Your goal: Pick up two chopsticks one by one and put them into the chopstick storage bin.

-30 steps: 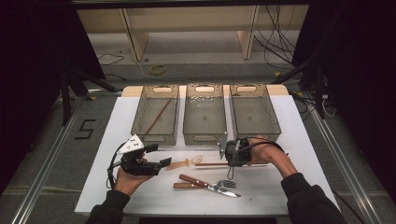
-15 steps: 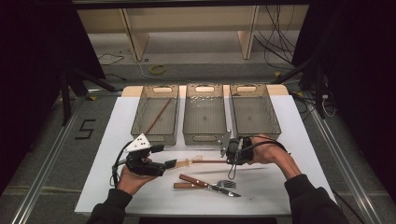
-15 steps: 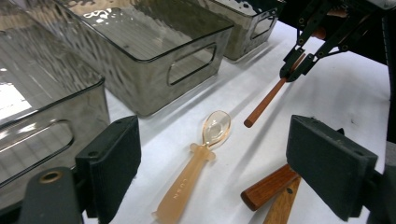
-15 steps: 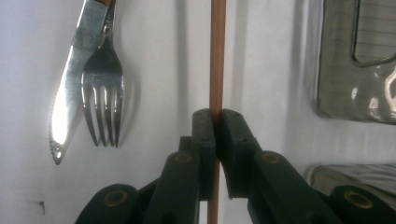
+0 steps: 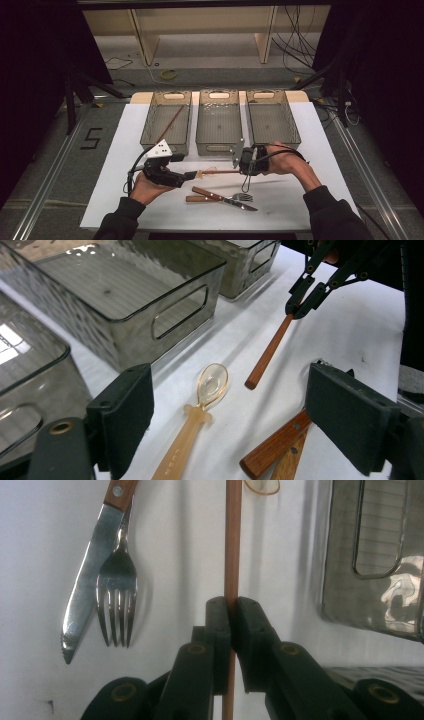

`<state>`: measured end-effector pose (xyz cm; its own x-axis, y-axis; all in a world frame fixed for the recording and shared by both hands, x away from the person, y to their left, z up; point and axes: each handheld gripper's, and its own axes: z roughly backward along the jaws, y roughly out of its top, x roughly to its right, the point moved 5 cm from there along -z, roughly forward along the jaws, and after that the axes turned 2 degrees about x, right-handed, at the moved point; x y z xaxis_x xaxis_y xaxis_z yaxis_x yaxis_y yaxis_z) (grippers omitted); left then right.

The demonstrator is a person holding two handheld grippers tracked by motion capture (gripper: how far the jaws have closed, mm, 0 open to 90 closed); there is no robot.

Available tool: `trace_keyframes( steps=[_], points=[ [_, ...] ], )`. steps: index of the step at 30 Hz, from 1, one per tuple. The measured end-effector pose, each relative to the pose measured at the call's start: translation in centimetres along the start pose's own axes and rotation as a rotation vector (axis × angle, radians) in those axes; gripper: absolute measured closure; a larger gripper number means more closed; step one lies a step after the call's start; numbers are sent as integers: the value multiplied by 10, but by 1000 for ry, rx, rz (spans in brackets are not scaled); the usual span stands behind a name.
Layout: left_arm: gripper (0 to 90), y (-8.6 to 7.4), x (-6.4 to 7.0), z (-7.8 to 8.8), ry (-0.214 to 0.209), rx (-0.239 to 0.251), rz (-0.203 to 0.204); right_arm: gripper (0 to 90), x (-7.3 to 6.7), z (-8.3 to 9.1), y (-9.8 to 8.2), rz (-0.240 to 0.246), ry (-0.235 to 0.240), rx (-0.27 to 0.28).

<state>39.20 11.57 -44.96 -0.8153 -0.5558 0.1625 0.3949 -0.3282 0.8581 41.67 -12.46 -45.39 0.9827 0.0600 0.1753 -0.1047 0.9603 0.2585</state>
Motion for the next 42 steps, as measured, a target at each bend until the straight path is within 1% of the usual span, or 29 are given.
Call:
trace_keyframes(
  steps=[4,5,6,8,9,12,13,14,15,16,22,23,27,29,30,32,34,38,39,40,42],
  points=[
    [201,5,3,-5,-13,-30,-20,850,0,1,1,4,-5,1],
    [204,6,4,-6,-18,-34,-24,850,1,2,1,19,-4,-5],
    [206,7,4,-7,-21,-41,-29,851,0,2,2,5,-6,3],
    [211,8,7,-10,-25,-59,-41,850,0,2,2,7,-7,3],
    [213,8,8,-12,-26,-66,-54,851,0,2,2,17,-7,-3],
    [222,10,11,-17,-38,-89,-70,850,0,3,3,24,-10,1],
    [224,10,12,-19,-38,-96,-77,850,-1,3,4,12,-12,8],
    [228,11,13,-20,-43,-107,-87,851,0,4,5,27,-12,7],
    [233,11,14,-22,-47,-111,-90,851,-1,4,5,21,-13,8],
    [240,11,15,-24,-50,-117,-93,850,-1,5,6,29,-15,4],
    [271,10,18,-31,-63,-162,-119,850,-2,8,10,45,-21,6],
    [278,10,18,-32,-63,-175,-129,851,-3,8,11,42,-21,5],
    [306,9,21,-36,-73,-201,-152,850,-3,10,15,59,-20,5],
    [329,9,21,-38,-78,-216,-165,850,-4,10,17,59,-22,4],
    [340,9,22,-39,-80,-219,-164,851,-3,10,18,67,-21,4],
    [370,9,23,-40,-82,-235,-184,850,-4,10,20,68,-20,7],
    [401,9,23,-42,-88,-245,-195,851,-5,10,21,71,-21,11],
    [459,8,24,-45,-87,-268,-224,851,-5,11,23,76,-21,11],
    [474,8,24,-45,-89,-269,-226,851,-5,11,23,84,-21,9],
    [490,7,25,-46,-92,-274,-235,850,-5,11,24,77,-21,9],
    [514,7,25,-46,-96,-279,-238,851,-5,11,24,80,-20,9]
  ],
)
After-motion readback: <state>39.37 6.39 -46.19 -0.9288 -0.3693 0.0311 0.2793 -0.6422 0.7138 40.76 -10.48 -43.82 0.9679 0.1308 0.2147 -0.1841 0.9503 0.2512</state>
